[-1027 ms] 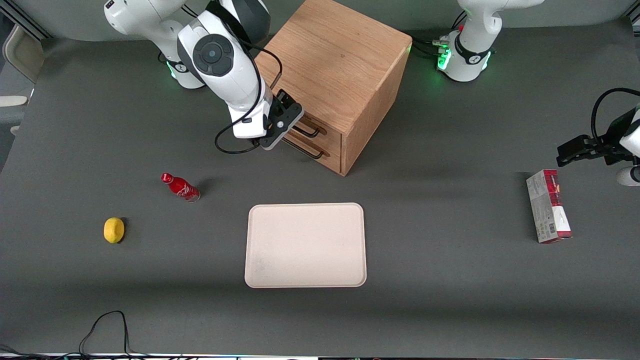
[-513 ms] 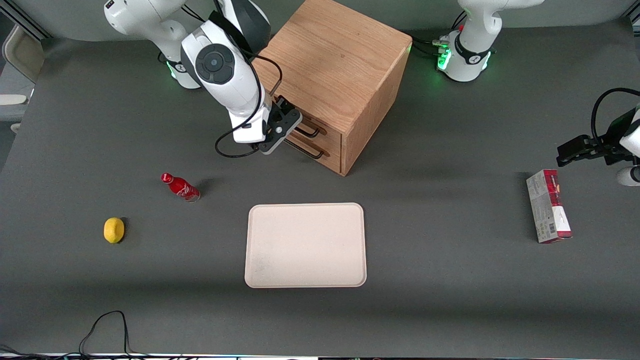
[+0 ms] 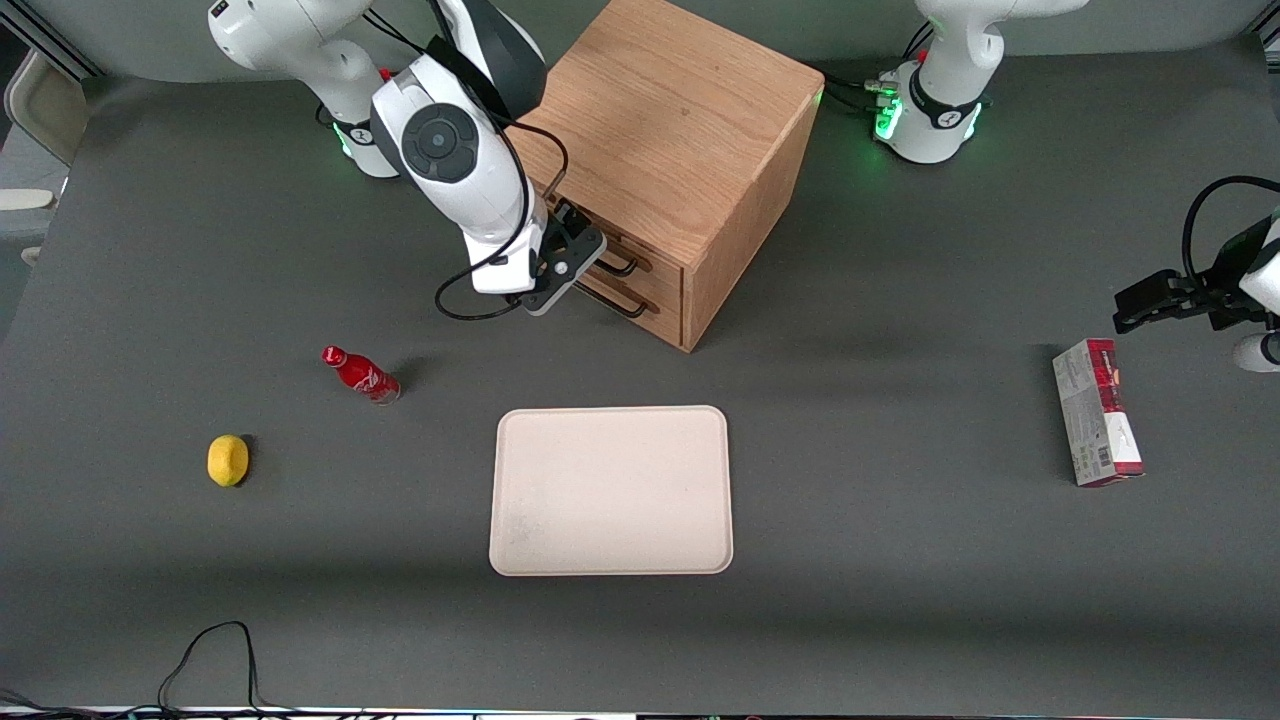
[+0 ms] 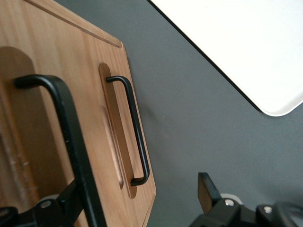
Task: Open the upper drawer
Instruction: 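Pull the upper drawer outward from the cabinet with the right gripper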
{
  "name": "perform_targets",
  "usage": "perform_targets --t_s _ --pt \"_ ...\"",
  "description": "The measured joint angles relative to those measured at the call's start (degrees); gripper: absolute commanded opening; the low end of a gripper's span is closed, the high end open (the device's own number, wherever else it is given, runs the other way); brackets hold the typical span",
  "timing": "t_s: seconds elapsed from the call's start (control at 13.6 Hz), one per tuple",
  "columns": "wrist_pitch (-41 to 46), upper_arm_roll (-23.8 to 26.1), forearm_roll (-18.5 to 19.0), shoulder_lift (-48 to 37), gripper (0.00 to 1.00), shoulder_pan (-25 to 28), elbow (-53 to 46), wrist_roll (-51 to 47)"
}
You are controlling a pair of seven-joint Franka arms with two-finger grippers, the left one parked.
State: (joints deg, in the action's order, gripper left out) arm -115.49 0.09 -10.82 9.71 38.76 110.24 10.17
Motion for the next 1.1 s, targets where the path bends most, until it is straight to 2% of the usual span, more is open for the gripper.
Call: perform_targets --t_s 0.37,0.66,1.1 --pt "-0.55 0.01 0.60 1.00 1.00 -0.04 -0.12 0.00" --pt "-1.24 -0.46 4.50 1.28 1.00 -1.14 -1.30 0.00" --pt "-1.24 -0.62 5.03 3.24 1.00 -3.41 -4.14 1.76"
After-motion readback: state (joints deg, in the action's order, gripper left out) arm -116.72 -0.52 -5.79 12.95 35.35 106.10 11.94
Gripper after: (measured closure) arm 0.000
